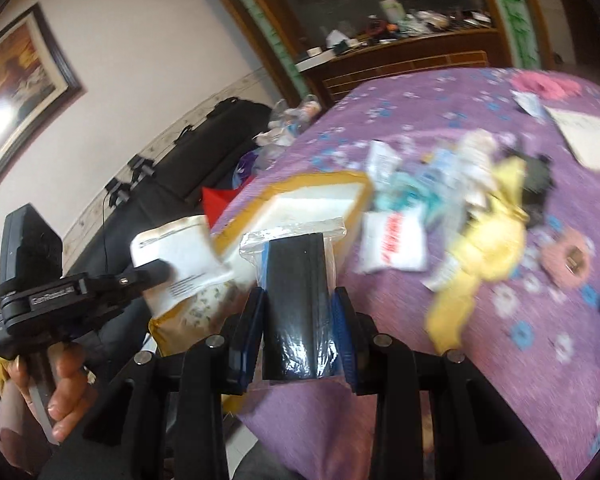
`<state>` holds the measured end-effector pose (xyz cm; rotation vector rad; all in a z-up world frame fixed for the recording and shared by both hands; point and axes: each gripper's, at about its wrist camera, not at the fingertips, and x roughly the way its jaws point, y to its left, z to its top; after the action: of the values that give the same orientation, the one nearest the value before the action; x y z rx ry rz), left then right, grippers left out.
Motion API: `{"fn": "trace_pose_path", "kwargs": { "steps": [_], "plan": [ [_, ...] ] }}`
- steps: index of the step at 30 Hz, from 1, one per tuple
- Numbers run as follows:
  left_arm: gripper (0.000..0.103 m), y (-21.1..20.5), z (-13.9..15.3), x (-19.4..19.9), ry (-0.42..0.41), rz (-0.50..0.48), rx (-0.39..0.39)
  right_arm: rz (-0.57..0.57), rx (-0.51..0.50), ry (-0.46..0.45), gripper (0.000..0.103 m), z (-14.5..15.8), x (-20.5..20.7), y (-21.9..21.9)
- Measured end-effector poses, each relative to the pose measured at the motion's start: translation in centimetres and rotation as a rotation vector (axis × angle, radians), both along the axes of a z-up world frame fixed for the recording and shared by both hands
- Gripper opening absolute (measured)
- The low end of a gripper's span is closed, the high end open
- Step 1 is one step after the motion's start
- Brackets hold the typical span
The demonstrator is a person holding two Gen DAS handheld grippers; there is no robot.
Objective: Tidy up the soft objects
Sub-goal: 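Grasp the white sachet with the left gripper while the right gripper holds the black pack, then lower the white sachet and black pack into the foam box and open both grippers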
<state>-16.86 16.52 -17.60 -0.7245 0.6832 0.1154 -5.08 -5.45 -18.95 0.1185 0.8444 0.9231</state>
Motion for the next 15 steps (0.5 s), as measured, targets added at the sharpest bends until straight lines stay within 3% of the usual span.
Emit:
{"fn": "trace_pose_path", "kwargs": {
  "steps": [6, 10, 15],
  "plan": [
    [0.006, 3.4, -2.1, 3.5, 0.069, 0.05, 0.0, 0.05, -0.015, 0.029, 0.033, -0.4, 2.1, 5.9],
    [0.006, 4.8, -3.9, 5.5, 0.152, 0.08, 0.026, 0.04, -0.067, 0.011, 0.033, -1.3, 2.8, 8.2],
    [0.007, 6.0, -6.2, 6.6, 0.201, 0.12, -0.006, 0.029, -0.127, 0.006, 0.033, -3.1, 3.2, 9.7]
  ]
}}
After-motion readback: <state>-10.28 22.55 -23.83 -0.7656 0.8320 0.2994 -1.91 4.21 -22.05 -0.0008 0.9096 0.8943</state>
